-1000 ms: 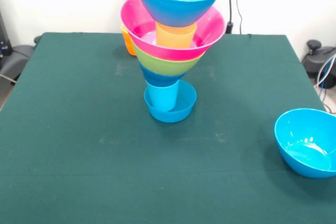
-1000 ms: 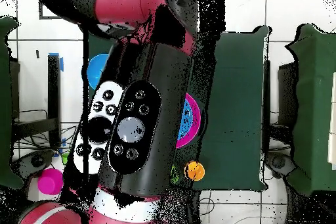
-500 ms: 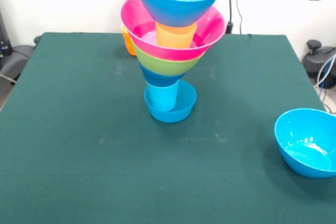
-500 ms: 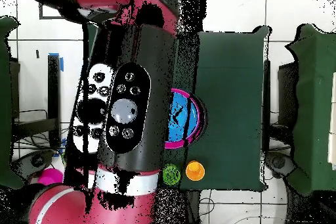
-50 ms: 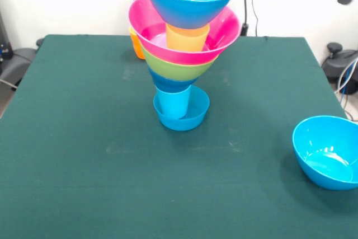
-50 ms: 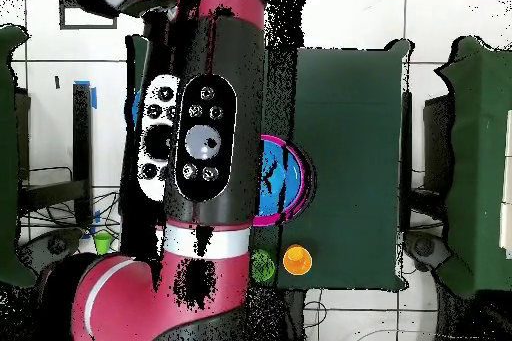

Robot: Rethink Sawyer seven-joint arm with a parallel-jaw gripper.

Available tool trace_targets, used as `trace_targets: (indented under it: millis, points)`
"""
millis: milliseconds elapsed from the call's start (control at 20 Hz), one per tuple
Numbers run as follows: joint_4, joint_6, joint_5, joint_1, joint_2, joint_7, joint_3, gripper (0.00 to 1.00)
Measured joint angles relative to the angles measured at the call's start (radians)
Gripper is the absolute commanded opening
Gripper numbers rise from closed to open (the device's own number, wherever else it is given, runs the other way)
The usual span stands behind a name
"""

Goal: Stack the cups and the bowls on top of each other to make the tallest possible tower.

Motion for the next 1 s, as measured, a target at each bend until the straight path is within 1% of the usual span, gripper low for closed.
trace_targets:
  millis: [200, 350, 400, 550, 850, 1000]
  points:
    - [-0.01, -0.005, 0.009, -0.001, 0.016, 0.0, 0.0, 1.0]
    - [-0.004, -0.03, 0.004, 0.0, 0.018, 0.0, 0.001, 1.0]
    - [0.008, -0.055, -0.004, 0.003, 0.015, 0.0, 0.003, 1.0]
    - [0.053, -0.122, -0.023, 0.012, 0.001, 0.0, 0.012, 1.0]
    - [0.182, -0.26, -0.071, 0.036, -0.042, 0.0, 0.02, 1.0]
    - [0.236, -0.3, -0.094, 0.045, -0.06, 0.0, 0.021, 1.0]
